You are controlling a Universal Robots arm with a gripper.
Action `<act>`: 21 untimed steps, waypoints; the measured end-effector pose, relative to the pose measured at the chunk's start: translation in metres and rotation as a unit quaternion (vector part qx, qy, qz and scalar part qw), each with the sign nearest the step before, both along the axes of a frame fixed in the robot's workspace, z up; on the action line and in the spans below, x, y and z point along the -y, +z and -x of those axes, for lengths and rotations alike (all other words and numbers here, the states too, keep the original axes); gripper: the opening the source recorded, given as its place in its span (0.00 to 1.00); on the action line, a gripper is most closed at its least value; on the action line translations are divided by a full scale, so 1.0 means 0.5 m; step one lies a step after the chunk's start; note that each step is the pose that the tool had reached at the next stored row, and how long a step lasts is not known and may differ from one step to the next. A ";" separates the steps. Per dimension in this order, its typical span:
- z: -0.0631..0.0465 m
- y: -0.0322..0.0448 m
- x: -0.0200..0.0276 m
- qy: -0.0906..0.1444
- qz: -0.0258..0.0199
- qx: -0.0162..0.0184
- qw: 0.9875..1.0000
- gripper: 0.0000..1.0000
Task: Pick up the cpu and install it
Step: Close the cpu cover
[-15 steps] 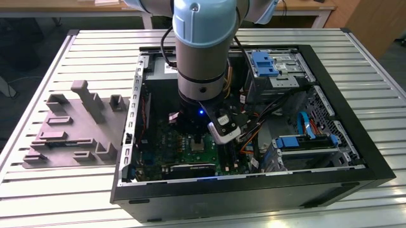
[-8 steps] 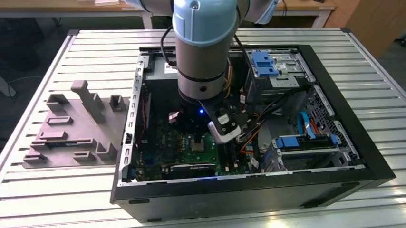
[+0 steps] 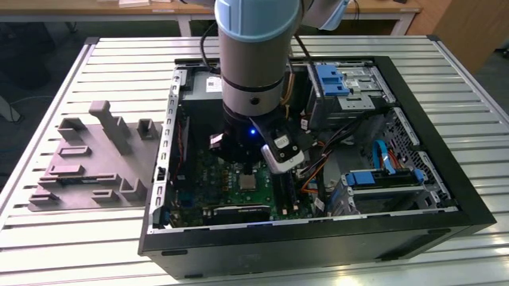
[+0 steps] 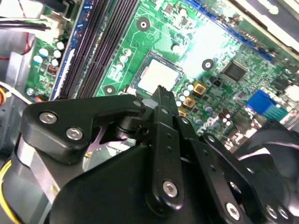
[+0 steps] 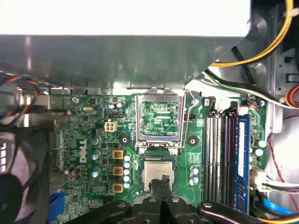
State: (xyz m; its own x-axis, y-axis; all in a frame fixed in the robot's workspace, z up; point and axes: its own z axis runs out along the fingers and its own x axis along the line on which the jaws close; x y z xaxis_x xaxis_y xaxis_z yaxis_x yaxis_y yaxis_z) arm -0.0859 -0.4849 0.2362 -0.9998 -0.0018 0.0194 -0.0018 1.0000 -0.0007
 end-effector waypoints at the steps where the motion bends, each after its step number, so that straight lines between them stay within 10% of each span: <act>1: 0.000 0.006 0.0000 0.000 0.000 0.000 1.000 0.11; 12: 0.000 0.051 -0.0025 0.000 0.004 0.000 1.000 0.11; 21: 0.000 0.053 -0.0025 0.017 0.004 0.000 1.000 0.11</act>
State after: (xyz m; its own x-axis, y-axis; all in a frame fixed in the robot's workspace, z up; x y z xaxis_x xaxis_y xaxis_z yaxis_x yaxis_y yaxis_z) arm -0.0859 -0.4837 0.2627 -0.9992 -0.0353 0.0194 -0.0355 0.9993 -0.0096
